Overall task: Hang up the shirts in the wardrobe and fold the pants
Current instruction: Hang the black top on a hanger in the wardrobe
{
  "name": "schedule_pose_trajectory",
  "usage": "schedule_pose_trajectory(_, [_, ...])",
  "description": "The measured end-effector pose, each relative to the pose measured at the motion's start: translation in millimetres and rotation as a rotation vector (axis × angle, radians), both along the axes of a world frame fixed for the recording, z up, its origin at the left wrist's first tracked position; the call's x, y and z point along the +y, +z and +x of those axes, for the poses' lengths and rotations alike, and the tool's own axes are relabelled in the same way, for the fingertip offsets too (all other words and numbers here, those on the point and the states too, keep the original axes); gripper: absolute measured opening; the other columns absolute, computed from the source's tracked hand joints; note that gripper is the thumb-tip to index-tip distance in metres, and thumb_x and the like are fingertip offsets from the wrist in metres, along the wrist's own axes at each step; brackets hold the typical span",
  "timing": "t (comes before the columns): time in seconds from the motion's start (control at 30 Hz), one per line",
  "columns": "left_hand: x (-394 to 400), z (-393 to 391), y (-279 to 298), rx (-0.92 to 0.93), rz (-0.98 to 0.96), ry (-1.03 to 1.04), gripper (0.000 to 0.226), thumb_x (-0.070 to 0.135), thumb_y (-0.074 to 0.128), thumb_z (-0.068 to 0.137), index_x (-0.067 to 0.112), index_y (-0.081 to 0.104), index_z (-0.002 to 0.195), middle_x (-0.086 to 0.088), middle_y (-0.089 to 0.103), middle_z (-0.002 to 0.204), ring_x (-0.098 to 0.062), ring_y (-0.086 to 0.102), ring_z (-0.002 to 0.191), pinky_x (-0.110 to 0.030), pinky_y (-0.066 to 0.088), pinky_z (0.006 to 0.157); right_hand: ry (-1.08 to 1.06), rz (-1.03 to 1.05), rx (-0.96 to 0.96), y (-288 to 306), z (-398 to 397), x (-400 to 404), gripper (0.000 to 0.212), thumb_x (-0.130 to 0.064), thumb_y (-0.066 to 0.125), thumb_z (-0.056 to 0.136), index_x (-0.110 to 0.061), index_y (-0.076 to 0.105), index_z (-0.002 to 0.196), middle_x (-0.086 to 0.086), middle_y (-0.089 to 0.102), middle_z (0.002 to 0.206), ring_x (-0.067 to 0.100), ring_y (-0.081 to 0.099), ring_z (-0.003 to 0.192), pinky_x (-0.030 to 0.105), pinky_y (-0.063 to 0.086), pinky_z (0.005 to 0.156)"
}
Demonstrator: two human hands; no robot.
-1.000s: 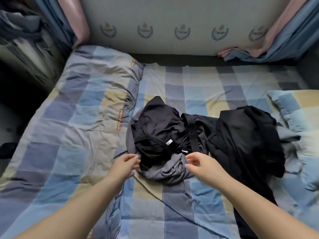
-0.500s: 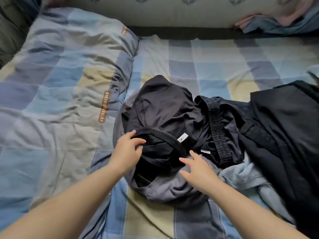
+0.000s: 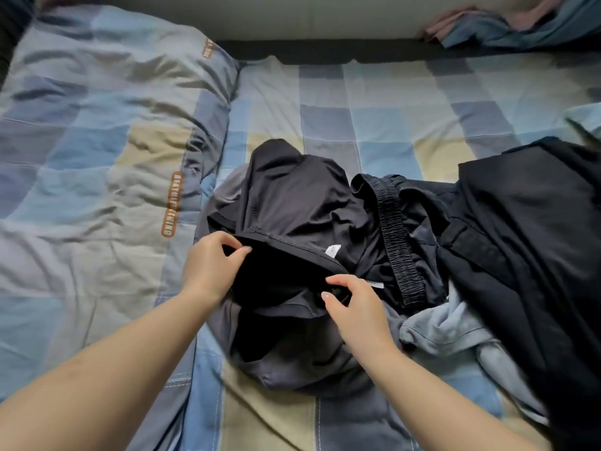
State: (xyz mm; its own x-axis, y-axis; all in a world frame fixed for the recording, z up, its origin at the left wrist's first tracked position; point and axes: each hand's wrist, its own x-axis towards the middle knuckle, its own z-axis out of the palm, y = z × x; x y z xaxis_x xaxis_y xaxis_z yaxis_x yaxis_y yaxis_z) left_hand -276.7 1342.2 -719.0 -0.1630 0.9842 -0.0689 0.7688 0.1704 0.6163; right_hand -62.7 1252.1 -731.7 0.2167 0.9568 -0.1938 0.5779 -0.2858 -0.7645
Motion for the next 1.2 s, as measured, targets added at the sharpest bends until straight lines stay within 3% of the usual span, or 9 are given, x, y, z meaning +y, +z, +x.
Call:
schedule_pose_trajectory(0.13, [-5.0,6.7,55.8,-0.094,0.024,0.065,0.023,0.023,0.072,0.080,0.021,0.049,0.081,0.011,0.052,0.074,-0.016,0.054,0.073,-0.031,0.037,0.063,0.055,0.025,-0.049,49.7,7.4,-8.2,0.037,-0.016,0.060,0.087,-0.025,0.057,0.123,-0.009,0.047,0.105,0.001,0.047,0.066,0.004,0.034,0.069])
schedule_pose_trajectory(0.23, [-7.2,2.2,112.5,-0.134,0.017,0.079,0.023,0.006,0.062,0.079,0.021,0.059,0.096,0.006,0.055,0.074,-0.016,0.056,0.071,-0.030,0.042,0.063,0.100,0.003,-0.154,103.9,34.1,-13.2,0.045,-0.008,0.054,0.089,-0.016,0.051,0.133,-0.007,0.039,0.109,0.003,0.043,0.080,0.008,0.029,0.075])
schedule_pose_trajectory(0.37, [-12.0,0.2,193.7,-0.237,-0.032,0.063,0.028,-0.001,0.054,0.080,0.021,0.071,0.087,-0.005,0.068,0.079,-0.025,0.064,0.075,-0.035,0.057,0.070,0.252,0.009,-0.407,186.6,72.1,-20.9,0.044,-0.001,0.049,0.087,-0.015,0.052,0.128,-0.003,0.038,0.106,0.018,0.047,0.089,0.028,0.042,0.071])
schedule_pose_trajectory(0.5, [-24.3,13.5,284.1,-0.380,-0.127,-0.014,0.034,-0.012,0.046,0.084,0.013,0.067,0.078,-0.004,0.062,0.070,-0.020,0.058,0.065,-0.015,0.052,0.046,0.306,0.066,-0.477,280.8,101.9,-30.5,0.048,-0.006,0.044,0.089,-0.024,0.046,0.134,-0.002,0.042,0.109,0.016,0.039,0.091,0.026,0.035,0.072])
schedule_pose_trajectory(0.67, [-43.0,19.8,394.6,-0.375,-0.207,-0.149,0.028,-0.008,0.046,0.088,0.009,0.069,0.087,-0.010,0.064,0.077,-0.020,0.062,0.069,-0.019,0.055,0.051,0.340,0.219,-0.816,389.1,128.8,-46.3,0.068,0.002,0.052,0.085,-0.028,0.033,0.143,-0.002,0.052,0.107,0.021,0.051,0.094,0.028,0.045,0.065])
schedule_pose_trajectory(0.8, [-61.2,20.7,464.5,-0.519,-0.305,-0.307,0.016,0.005,0.059,0.091,0.010,0.071,0.082,-0.010,0.069,0.076,-0.014,0.067,0.066,-0.020,0.055,0.055,0.297,0.259,-0.928,461.4,138.1,-68.0,0.075,0.003,0.049,0.085,-0.030,0.024,0.147,-0.001,0.052,0.101,0.023,0.056,0.080,0.030,0.035,0.055])
schedule_pose_trajectory(0.9, [-79.7,24.4,507.2,-0.695,-0.328,-0.405,0.019,0.031,0.069,0.078,0.014,0.075,0.077,-0.007,0.070,0.075,-0.011,0.068,0.066,-0.023,0.057,0.059,0.220,0.253,-1.009,511.8,142.1,-96.2,0.072,0.001,0.043,0.088,-0.034,0.022,0.147,0.001,0.047,0.097,0.025,0.053,0.069,0.030,0.033,0.055])
schedule_pose_trajectory(1.0, [-98.4,39.1,540.9,-0.830,-0.328,-0.499,0.033,0.047,0.066,0.070,0.018,0.076,0.083,-0.004,0.071,0.076,-0.007,0.067,0.065,-0.021,0.055,0.056,0.153,0.219,-1.100,559.7,146.7,-136.7,0.062,-0.005,0.036,0.092,-0.035,0.024,0.145,0.002,0.048,0.107,0.028,0.058,0.078,0.031,0.035,0.057])
schedule_pose_trajectory(1.2, [-144.7,92.1,592.3,-1.186,-0.352,-0.619,0.042,0.040,0.061,0.077,0.005,0.067,0.099,-0.007,0.066,0.076,-0.011,0.063,0.061,-0.024,0.055,0.055,-0.109,0.072,-1.233,644.7,154.0,-235.5,0.025,-0.010,0.038,0.094,-0.023,0.048,0.112,0.001,0.050,0.111,0.030,0.063,0.092,0.035,0.047,0.067])
